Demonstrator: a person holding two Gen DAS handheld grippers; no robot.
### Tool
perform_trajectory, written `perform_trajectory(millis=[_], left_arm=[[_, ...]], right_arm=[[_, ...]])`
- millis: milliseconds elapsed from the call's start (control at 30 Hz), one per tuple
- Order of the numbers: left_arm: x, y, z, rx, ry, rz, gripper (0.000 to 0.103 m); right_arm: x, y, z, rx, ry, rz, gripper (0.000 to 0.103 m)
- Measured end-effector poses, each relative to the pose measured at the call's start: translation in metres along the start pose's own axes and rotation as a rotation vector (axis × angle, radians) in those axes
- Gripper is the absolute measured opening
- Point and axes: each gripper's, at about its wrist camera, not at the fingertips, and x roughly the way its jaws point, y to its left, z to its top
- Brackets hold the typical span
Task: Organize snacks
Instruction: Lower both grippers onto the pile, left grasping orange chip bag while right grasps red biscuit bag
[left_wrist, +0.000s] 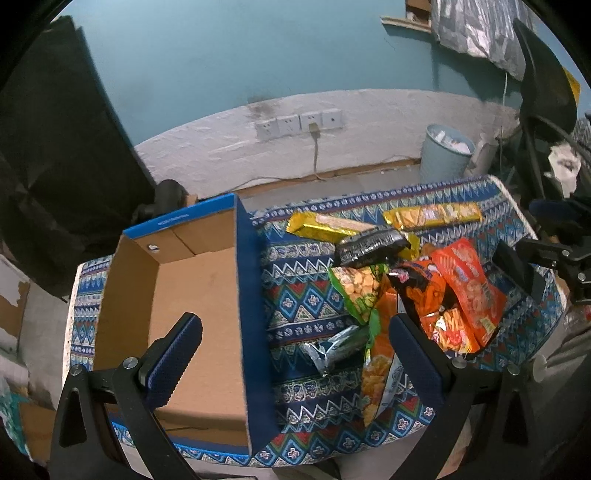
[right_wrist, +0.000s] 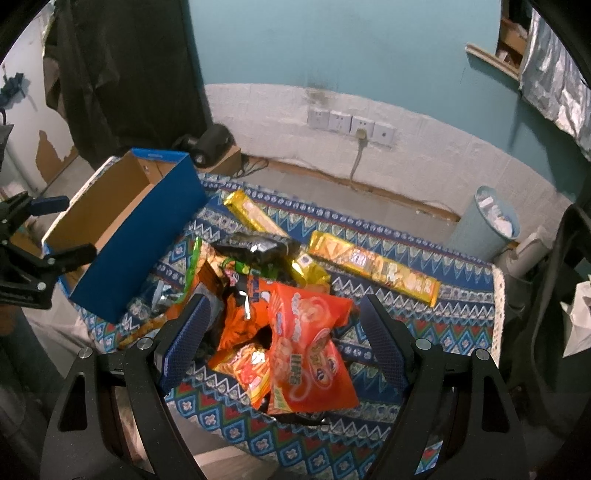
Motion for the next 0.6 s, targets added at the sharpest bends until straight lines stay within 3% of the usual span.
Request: perform_trajectory(millis=[167,600], left_arm=[[0.025,-0.021,-0.006,0.040,0.068,-0.057,0.102],[0.091,-0.062,-0.019,0.058,0.255,-0.151,0.102]], right_arm=[[0.023,-0.005,-0.004,0.002,0.057,-0.028,0.081],[0.082,-0.033,-0.033,0.079,0.224,0.015,0.081]])
